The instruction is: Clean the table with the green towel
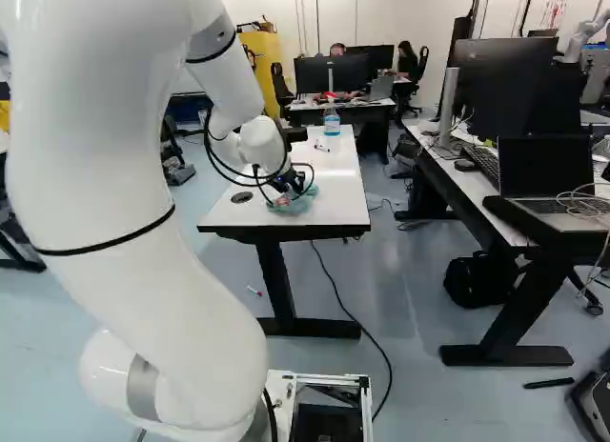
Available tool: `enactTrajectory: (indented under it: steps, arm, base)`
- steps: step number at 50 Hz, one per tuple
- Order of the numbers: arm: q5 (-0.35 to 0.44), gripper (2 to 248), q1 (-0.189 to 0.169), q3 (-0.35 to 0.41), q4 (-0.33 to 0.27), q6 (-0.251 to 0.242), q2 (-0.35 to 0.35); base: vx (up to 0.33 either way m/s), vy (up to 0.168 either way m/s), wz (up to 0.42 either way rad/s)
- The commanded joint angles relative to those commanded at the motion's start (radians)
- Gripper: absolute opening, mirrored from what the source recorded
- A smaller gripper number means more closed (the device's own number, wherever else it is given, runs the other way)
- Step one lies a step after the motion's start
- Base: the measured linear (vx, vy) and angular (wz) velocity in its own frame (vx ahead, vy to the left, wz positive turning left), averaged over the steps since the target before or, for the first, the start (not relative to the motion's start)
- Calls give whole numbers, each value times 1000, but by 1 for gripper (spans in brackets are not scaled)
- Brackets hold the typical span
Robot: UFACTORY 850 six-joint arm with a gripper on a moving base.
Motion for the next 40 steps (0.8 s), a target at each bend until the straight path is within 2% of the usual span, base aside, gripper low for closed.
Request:
enactTrajectory:
  steps: [20, 40]
  arm:
    - [-3, 44, -55, 48, 0, 0, 96]
    - [-12, 44, -129, 98, 0, 0, 145]
  base:
    - [0, 0, 0]
    - [0, 0, 0]
